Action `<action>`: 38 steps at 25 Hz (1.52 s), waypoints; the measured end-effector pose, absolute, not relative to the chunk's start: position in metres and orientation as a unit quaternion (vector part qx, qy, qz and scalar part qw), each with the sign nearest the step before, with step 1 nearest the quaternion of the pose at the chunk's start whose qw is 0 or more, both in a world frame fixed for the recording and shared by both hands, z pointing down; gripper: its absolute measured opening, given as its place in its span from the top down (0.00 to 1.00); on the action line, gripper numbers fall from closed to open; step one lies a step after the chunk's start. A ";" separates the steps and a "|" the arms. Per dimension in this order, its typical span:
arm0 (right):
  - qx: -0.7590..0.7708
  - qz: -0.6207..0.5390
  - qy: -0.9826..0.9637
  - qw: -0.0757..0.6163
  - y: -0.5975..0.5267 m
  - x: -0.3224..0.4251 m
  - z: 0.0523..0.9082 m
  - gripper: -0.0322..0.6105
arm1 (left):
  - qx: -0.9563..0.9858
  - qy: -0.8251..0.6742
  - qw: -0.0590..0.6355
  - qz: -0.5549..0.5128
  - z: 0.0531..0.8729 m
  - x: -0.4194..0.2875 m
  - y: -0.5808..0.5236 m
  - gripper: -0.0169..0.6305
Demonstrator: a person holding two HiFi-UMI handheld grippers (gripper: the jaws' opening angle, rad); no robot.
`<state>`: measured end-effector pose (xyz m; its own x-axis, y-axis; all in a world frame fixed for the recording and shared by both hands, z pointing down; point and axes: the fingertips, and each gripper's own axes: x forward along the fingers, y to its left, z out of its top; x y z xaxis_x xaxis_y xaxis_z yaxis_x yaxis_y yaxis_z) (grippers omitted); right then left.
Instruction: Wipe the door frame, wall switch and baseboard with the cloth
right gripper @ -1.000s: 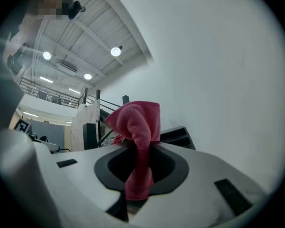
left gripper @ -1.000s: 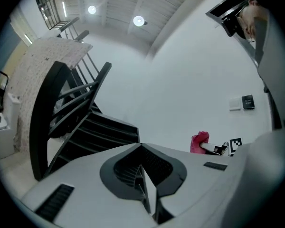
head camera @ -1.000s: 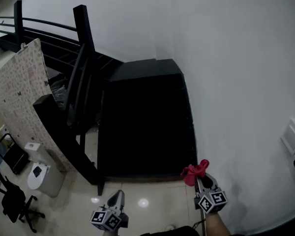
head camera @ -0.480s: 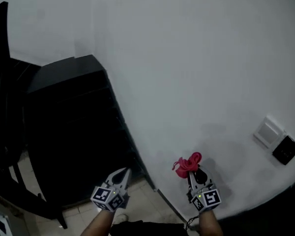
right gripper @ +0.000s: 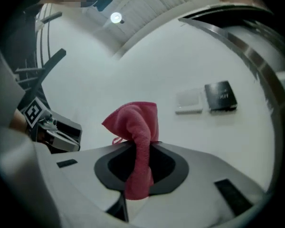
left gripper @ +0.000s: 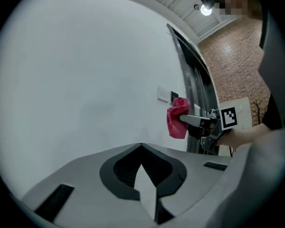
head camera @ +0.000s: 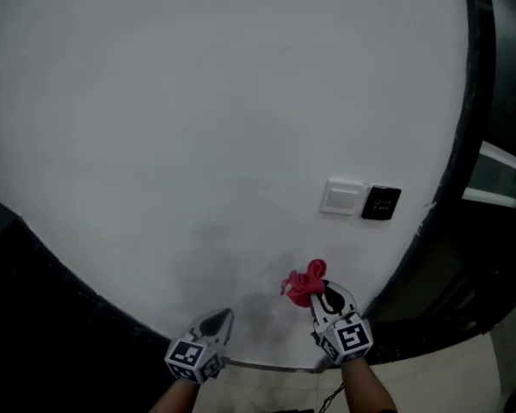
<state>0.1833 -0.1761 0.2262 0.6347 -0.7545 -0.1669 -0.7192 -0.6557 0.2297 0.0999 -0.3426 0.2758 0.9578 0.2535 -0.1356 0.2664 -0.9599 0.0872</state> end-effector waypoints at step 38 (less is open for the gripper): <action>0.766 -0.281 -0.133 0.563 -0.076 0.300 0.096 0.85 | 0.978 0.201 0.039 -0.029 0.295 0.150 -0.256 0.97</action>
